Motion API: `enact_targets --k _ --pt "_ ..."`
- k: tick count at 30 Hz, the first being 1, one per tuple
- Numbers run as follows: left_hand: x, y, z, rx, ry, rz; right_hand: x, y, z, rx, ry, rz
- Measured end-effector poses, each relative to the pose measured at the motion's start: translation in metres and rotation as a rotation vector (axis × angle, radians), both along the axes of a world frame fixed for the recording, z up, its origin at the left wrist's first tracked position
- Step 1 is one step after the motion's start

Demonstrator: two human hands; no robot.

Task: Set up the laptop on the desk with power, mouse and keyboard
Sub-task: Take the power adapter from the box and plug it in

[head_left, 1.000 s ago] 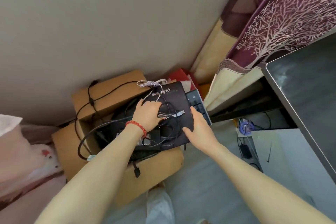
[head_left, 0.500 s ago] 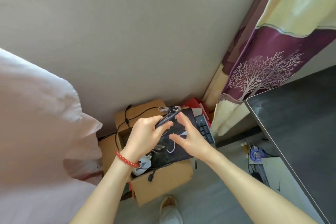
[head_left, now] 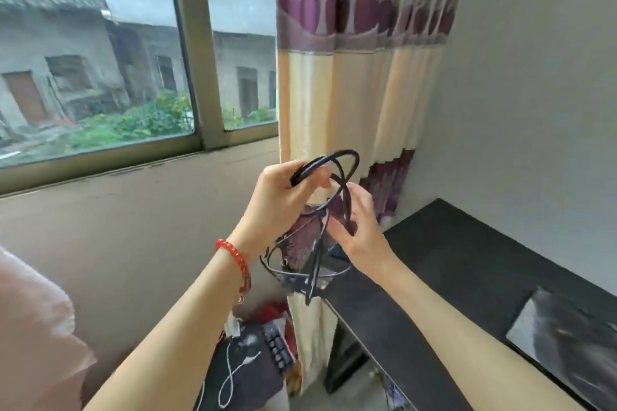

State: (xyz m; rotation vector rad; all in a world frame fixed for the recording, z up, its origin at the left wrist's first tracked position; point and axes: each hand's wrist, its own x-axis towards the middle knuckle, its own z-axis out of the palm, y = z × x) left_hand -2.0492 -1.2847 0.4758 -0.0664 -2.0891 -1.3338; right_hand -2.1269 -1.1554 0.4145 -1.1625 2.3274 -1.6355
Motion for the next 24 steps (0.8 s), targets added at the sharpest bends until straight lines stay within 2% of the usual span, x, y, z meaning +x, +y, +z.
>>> enact_targets --k 4,6,7,12,16,19,24 --pt "-0.032 0.074 0.064 0.017 0.097 -0.081 0.001 0.085 0.072 -0.111 -0.121 0.098" --pt "-0.048 0.116 0.097 -0.021 0.142 -0.096 0.0 0.126 0.101 -0.129 -0.066 -0.046" --pt "-0.053 0.164 0.122 -0.053 0.183 -0.148 0.0 0.171 0.124 -0.17 -0.007 -0.168" --pt "-0.09 0.231 0.159 0.003 0.203 -0.196 -0.009 0.237 0.168 -0.131 0.021 -0.356" --pt "-0.101 0.324 0.194 -0.031 0.214 -0.364 -0.01 0.341 0.211 -0.116 0.178 -0.554" --pt "-0.107 0.378 0.184 -0.085 0.182 -0.49 -0.005 0.4 0.202 -0.013 0.233 -0.678" --pt "-0.125 0.443 0.129 -0.191 0.017 -0.706 -0.002 0.474 0.142 0.132 0.136 -0.881"
